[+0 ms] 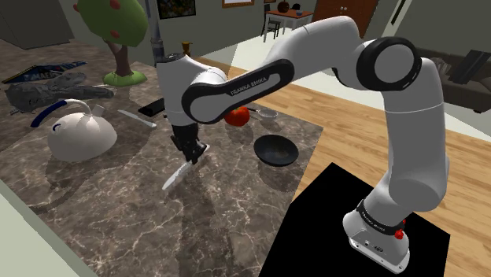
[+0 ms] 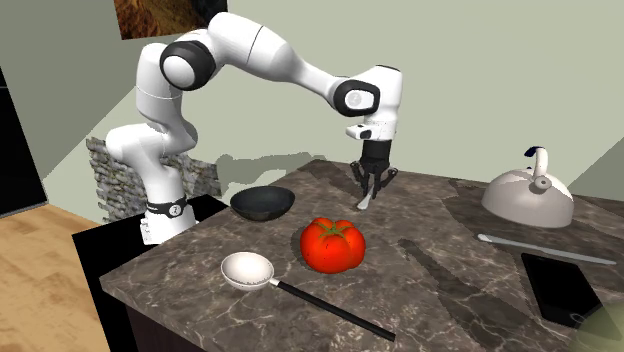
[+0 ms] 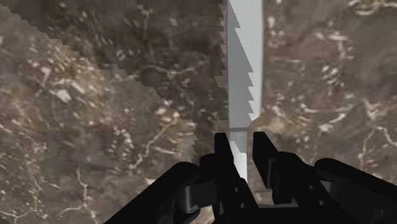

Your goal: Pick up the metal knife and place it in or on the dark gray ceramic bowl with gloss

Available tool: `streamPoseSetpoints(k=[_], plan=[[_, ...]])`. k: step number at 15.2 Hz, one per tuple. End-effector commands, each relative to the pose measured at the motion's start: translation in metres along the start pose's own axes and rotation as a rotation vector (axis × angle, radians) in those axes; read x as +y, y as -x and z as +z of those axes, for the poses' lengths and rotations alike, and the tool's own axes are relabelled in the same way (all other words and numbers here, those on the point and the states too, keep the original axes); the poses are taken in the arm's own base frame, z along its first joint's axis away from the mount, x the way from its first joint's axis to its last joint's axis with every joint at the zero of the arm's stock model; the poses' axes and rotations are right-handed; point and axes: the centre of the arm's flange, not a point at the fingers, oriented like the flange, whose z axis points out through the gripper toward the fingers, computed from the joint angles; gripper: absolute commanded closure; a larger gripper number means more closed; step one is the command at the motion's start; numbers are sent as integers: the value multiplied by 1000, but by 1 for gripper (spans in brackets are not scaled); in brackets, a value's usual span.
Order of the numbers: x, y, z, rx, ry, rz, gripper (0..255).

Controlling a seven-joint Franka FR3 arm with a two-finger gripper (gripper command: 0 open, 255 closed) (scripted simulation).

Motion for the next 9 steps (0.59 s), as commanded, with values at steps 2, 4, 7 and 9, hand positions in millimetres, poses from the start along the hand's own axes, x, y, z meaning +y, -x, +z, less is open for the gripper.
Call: streamPoseSetpoints(k=[2,4,7,9], plan=[[2,0,-15,0,1,0,255],[3,0,-25,0,1,0,255],[4,0,-41,0,1,0,255],[4,0,-52,0,1,0,255]])
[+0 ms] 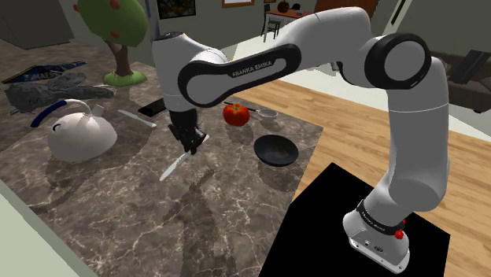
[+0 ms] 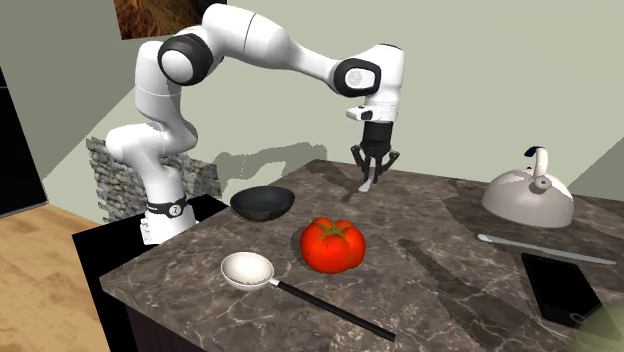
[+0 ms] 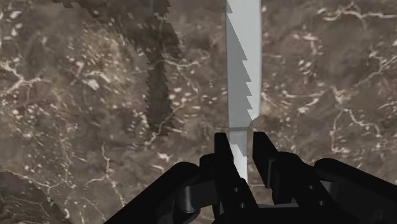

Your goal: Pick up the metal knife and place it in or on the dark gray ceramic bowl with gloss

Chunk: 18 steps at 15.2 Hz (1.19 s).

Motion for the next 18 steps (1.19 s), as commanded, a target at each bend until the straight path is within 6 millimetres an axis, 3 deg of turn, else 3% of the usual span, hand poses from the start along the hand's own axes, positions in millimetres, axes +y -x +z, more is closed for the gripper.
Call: streamPoseSetpoints(k=[1,9,18], plan=[[1,0,-9,0,0,0,255],[4,0,-51,0,0,0,255],[90,-82,-49,0,0,0,255]])
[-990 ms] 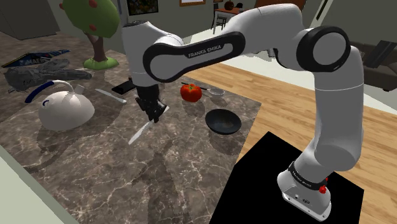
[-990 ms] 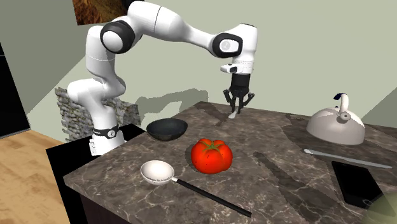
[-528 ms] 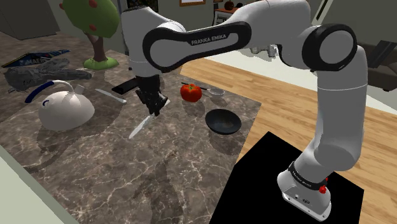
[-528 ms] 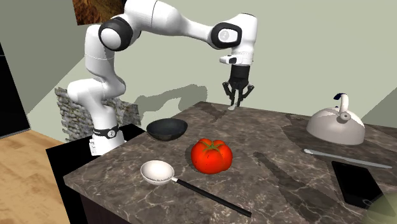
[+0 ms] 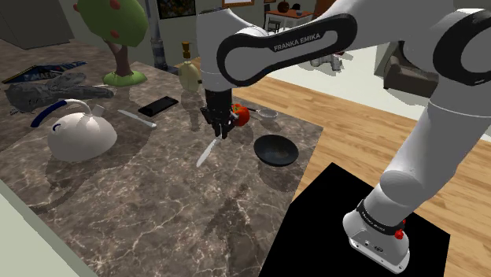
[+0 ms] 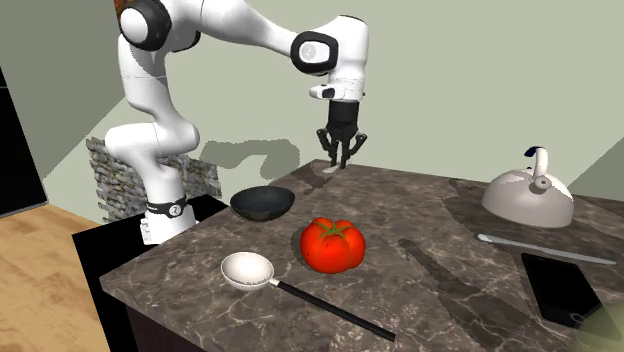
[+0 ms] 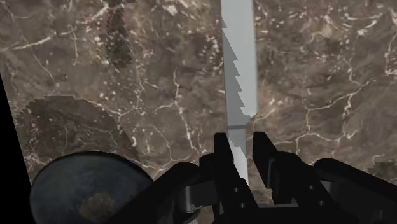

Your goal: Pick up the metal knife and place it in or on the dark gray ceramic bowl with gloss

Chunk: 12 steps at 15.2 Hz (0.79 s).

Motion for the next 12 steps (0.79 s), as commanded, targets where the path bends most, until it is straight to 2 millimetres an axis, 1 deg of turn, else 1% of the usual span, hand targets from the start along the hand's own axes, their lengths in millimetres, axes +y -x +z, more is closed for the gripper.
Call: streamPoseSetpoints(k=[1,12], plan=[[21,-19,0,0,0,1,255],[126,-119,3,0,0,1,255]])
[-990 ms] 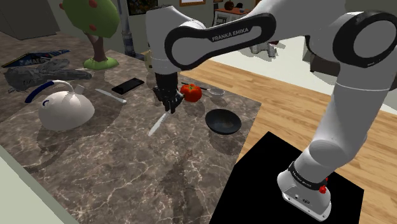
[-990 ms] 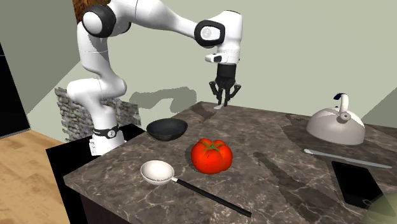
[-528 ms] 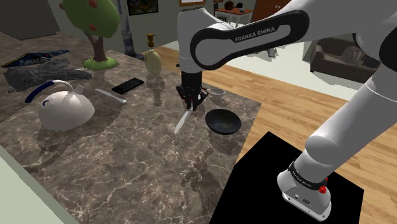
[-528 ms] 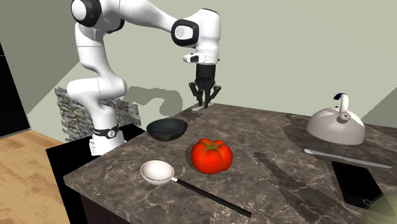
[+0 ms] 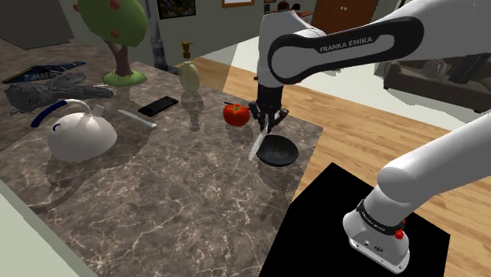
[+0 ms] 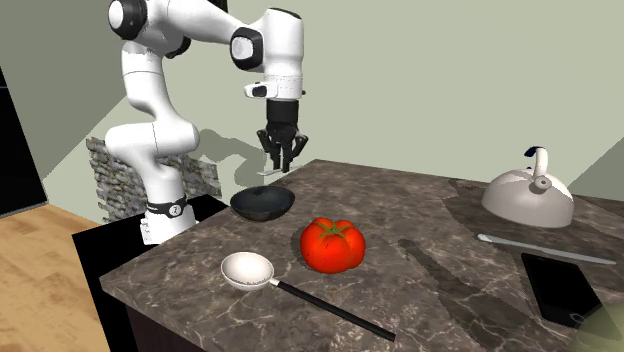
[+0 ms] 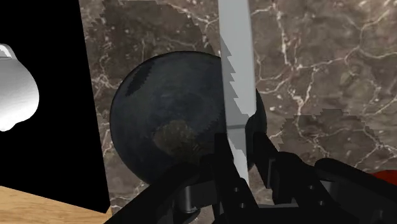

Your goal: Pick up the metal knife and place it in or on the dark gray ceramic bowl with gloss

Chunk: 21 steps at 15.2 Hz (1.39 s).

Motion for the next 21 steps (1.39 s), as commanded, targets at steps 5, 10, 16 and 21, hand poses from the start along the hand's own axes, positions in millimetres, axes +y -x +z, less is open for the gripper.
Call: streamPoseSetpoints(k=[5,10,16,21], plan=[[45,-44,7,-2,-1,-2,255],[44,-43,34,-2,-1,-2,255],[42,-43,65,-2,-1,-2,255],[41,-43,81,-2,-1,-2,255]])
